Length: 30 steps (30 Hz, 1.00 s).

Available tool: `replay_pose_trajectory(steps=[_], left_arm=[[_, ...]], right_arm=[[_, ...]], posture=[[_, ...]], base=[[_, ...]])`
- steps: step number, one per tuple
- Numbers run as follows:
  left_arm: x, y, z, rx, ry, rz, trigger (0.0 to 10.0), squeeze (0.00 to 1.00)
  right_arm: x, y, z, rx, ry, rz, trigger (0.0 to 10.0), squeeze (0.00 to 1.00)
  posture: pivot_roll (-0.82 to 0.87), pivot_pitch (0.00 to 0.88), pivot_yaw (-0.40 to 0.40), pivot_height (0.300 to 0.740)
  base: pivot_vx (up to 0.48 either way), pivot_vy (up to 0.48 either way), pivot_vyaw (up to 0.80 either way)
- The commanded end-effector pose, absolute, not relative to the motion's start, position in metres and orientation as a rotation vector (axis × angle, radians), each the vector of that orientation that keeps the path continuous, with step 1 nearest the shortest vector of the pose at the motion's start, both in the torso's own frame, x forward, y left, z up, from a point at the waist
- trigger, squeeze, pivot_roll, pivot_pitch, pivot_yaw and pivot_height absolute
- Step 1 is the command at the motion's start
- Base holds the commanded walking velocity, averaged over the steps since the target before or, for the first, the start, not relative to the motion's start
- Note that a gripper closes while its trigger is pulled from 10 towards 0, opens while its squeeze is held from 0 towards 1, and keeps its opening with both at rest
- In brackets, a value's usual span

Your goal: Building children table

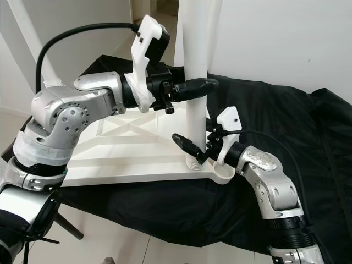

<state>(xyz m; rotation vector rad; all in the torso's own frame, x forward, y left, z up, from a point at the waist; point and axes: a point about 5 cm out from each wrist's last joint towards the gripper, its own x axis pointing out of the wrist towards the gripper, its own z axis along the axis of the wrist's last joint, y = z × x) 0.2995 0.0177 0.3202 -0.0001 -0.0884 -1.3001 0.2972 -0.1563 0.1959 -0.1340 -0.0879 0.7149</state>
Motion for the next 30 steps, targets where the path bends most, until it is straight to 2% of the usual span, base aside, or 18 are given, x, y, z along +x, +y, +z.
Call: replay_pose_trajectory(steps=[1,4,9,14,18,25,30], left_arm=[[0.307,0.017,0.328,0.033,-0.091,-1.19,10.0,0.0],[0.308,0.016,0.331,0.044,-0.117,-1.164,10.0,0.0],[0.318,0.012,0.342,0.096,-0.208,-0.99,10.0,0.0],[0.322,0.008,0.354,0.0,-0.25,-0.925,10.0,0.0],[0.321,0.006,0.359,-0.038,-0.28,-0.936,10.0,0.0],[0.323,-0.002,0.358,-0.019,-0.289,-0.95,10.0,0.0],[0.32,-0.008,0.357,-0.021,-0.291,-0.97,10.0,0.0]], right_arm=[[0.308,-0.162,0.2,-0.173,-0.115,0.569,10.0,0.0],[0.311,-0.159,0.2,-0.183,-0.131,0.527,10.0,0.0],[0.317,-0.151,0.2,-0.139,-0.164,0.423,10.0,0.0],[0.322,-0.142,0.197,-0.117,-0.185,0.311,10.0,0.0],[0.326,-0.138,0.191,-0.111,-0.163,0.207,10.0,0.0],[0.337,-0.118,0.2,-0.209,-0.24,0.056,10.0,0.0],[0.338,-0.114,0.204,-0.214,-0.266,0.062,10.0,0.0]], posture=[[-0.05,0.0,-0.049,0.74],[-0.05,0.0,-0.049,0.74],[-0.05,0.0,-0.052,0.74],[-0.05,0.0,-0.054,0.74],[-0.05,0.0,-0.054,0.74],[-0.04,0.0,-0.043,0.74],[-0.04,0.0,-0.041,0.74]], base=[[0.0,0.0,0.0],[0.0,0.0,0.0],[0.0,0.0,0.0],[0.0,0.0,0.0],[0.0,0.0,0.0],[0.0,0.0,0.0],[0.0,0.0,0.0]])
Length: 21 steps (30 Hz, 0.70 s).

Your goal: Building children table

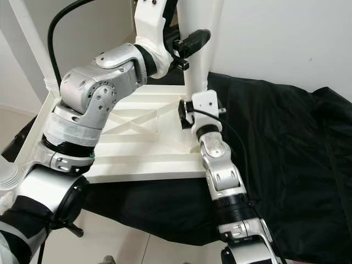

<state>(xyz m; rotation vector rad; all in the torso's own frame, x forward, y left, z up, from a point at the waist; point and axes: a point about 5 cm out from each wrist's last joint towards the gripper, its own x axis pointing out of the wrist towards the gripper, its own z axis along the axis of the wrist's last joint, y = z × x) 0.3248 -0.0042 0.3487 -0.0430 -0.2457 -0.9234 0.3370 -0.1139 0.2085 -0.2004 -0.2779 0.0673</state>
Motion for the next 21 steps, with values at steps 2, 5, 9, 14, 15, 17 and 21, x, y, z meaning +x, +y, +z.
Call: replay_pose_trajectory(steps=[2,5,9,14,15,17,21], left_arm=[[0.319,-0.012,0.358,-0.025,-0.29,-0.971,10.0,0.0],[0.319,-0.015,0.358,-0.028,-0.291,-0.969,10.0,0.0],[0.319,-0.017,0.358,-0.031,-0.292,-0.97,10.0,0.0],[0.319,-0.018,0.358,-0.029,-0.294,-0.969,10.0,0.0],[0.319,-0.018,0.359,-0.027,-0.296,-0.969,10.0,0.0],[0.318,-0.019,0.359,-0.024,-0.299,-0.969,10.0,0.0],[0.317,-0.019,0.36,-0.023,-0.303,-0.968,10.0,0.0]], right_arm=[[0.339,-0.11,0.205,-0.233,-0.281,0.069,10.0,0.0],[0.341,-0.108,0.205,-0.243,-0.291,0.066,10.0,0.0],[0.345,-0.11,0.206,-0.246,-0.311,0.036,10.0,0.0],[0.349,-0.111,0.205,-0.254,-0.318,0.015,8.6,0.0],[0.349,-0.112,0.205,-0.256,-0.321,0.01,7.7,0.0],[0.35,-0.113,0.206,-0.252,-0.321,0.006,6.9,0.0],[0.352,-0.114,0.205,-0.253,-0.323,0.001,4.9,0.0]], posture=[[-0.04,0.0,-0.042,0.74],[-0.04,0.0,-0.038,0.74],[-0.04,0.0,-0.04,0.74],[-0.03,0.0,-0.042,0.74],[-0.03,0.0,-0.043,0.74],[-0.03,0.0,-0.043,0.74],[-0.03,0.0,-0.043,0.74]], base=[[0.0,0.0,0.0],[0.0,0.0,0.0],[0.0,0.0,0.0],[0.0,0.0,0.0],[0.0,0.0,0.0],[0.0,0.0,0.0],[0.0,0.0,0.0]])
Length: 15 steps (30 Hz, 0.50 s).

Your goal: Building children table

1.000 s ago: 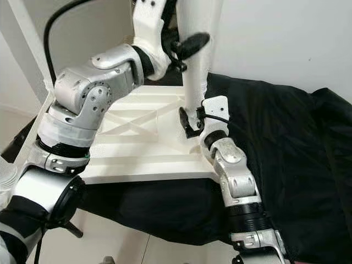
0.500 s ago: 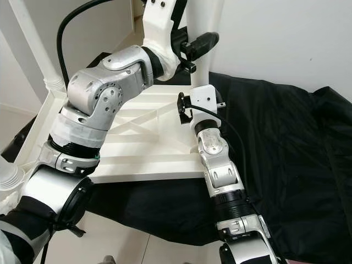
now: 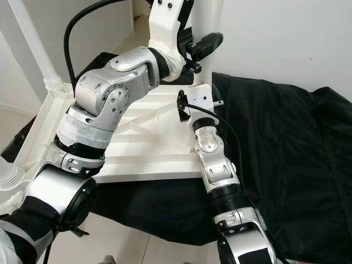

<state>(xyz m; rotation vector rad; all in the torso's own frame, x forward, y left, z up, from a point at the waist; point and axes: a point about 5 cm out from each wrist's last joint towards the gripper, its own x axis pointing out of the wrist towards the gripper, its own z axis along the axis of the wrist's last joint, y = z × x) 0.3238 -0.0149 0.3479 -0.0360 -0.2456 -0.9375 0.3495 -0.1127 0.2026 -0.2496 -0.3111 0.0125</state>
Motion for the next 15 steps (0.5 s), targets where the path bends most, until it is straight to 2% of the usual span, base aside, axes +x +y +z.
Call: replay_pose_trajectory(steps=[1,2,3,5,6,14,15], left_arm=[[0.3172,-0.0189,0.3602,-0.023,-0.303,-0.968,10.0,0.0],[0.3169,-0.019,0.3608,-0.023,-0.304,-0.967,10.0,0.0],[0.3163,-0.0192,0.3613,-0.023,-0.306,-0.967,10.0,0.0],[0.316,-0.0193,0.3616,-0.023,-0.307,-0.966,10.0,0.0],[0.3159,-0.0193,0.3616,-0.024,-0.307,-0.965,10.0,0.0],[0.3152,-0.0205,0.3606,-0.019,-0.305,-0.967,10.0,0.0],[0.3139,-0.021,0.3593,0.028,-0.322,-0.966,10.0,0.0]], right_arm=[[0.352,-0.114,0.2049,-0.253,-0.323,0.001,4.9,0.0],[0.3528,-0.1146,0.2046,-0.253,-0.323,-0.001,3.7,0.0],[0.3535,-0.1153,0.2039,-0.25,-0.322,-0.008,0.7,0.0],[0.354,-0.1158,0.2035,-0.248,-0.321,-0.012,0.7,0.0],[0.3543,-0.1157,0.2033,-0.248,-0.322,-0.014,0.0,0.0],[0.3544,-0.115,0.2046,-0.243,-0.333,-0.015,0.0,0.0],[0.3544,-0.1153,0.2041,-0.238,-0.334,-0.021,0.0,0.0]], posture=[[-0.03,0.0,-0.043,0.74],[-0.03,0.0,-0.043,0.74],[-0.03,0.0,-0.044,0.74],[-0.03,0.0,-0.044,0.74],[-0.03,0.0,-0.044,0.74],[-0.03,0.0,-0.042,0.74],[-0.03,0.0,-0.042,0.74]], base=[[0.0,0.0,0.0],[0.0,0.0,0.0],[0.0,0.0,0.0],[0.0,0.0,0.0],[0.0,0.0,0.0],[0.0,0.0,0.0],[0.0,0.0,0.0]])
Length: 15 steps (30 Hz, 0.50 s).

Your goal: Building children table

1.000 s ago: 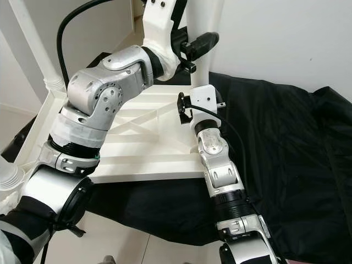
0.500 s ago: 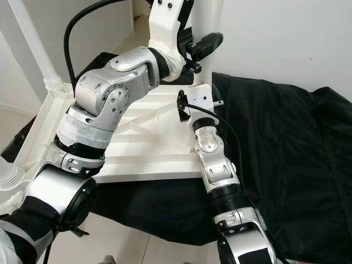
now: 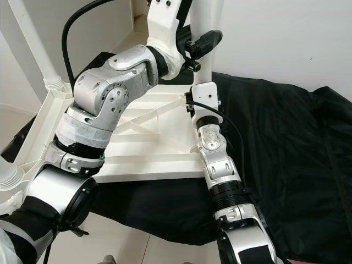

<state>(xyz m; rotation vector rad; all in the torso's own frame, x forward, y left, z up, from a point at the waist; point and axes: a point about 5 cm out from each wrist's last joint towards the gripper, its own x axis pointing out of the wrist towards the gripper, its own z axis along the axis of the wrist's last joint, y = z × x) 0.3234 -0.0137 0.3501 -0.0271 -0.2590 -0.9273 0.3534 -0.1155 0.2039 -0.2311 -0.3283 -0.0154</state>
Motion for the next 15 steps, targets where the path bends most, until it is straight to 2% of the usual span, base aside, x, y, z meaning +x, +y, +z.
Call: replay_pose_trajectory(steps=[1,2,3,4,5,7,8,14,15], left_arm=[[0.3135,-0.0211,0.3587,0.049,-0.332,-0.965,10.0,0.0],[0.3135,-0.0211,0.3587,0.049,-0.332,-0.965,10.0,0.0],[0.3132,-0.0209,0.358,0.058,-0.337,-0.965,10.0,0.0],[0.3132,-0.0209,0.358,0.058,-0.337,-0.965,10.0,0.0],[0.3126,-0.0207,0.3577,0.053,-0.34,-0.97,10.0,0.0],[0.3122,-0.0205,0.3575,0.047,-0.341,-0.974,10.0,0.0],[0.3113,-0.02,0.3577,0.016,-0.338,-0.985,10.0,1.0],[0.306,-0.019,0.3592,0.002,-0.372,-1.003,10.0,1.0],[0.3041,-0.0193,0.3595,0.015,-0.388,-1.004,10.0,0.0]], right_arm=[[0.3545,-0.1156,0.2037,-0.236,-0.334,-0.028,0.0,0.0],[0.3545,-0.1156,0.2037,-0.236,-0.334,-0.028,0.0,0.0],[0.3545,-0.1162,0.2035,-0.237,-0.333,-0.038,3.7,0.0],[0.3545,-0.1162,0.2035,-0.237,-0.333,-0.038,3.7,0.0],[0.3545,-0.117,0.2032,-0.234,-0.332,-0.047,10.0,0.0],[0.3546,-0.1175,0.203,-0.231,-0.332,-0.053,10.0,0.0],[0.3547,-0.1184,0.2026,-0.225,-0.329,-0.059,10.0,0.0],[0.3544,-0.1218,0.2006,-0.196,-0.313,-0.083,10.0,0.0],[0.3544,-0.1228,0.1998,-0.188,-0.306,-0.089,10.0,0.0]], posture=[[-0.03,0.0,-0.042,0.74],[-0.03,0.0,-0.042,0.74],[-0.03,0.0,-0.042,0.74],[-0.03,0.0,-0.042,0.74],[-0.03,0.0,-0.041,0.74],[-0.03,0.0,-0.041,0.74],[-0.02,0.0,-0.042,0.74],[-0.02,0.0,-0.044,0.74],[-0.02,0.0,-0.044,0.74]], base=[[0.0,0.0,0.0],[0.0,0.0,0.0],[0.0,0.0,0.0],[0.0,0.0,0.0],[0.0,0.0,0.0],[0.0,0.0,0.0],[0.0,0.0,0.0],[0.0,0.0,0.0],[0.0,0.0,0.0]])
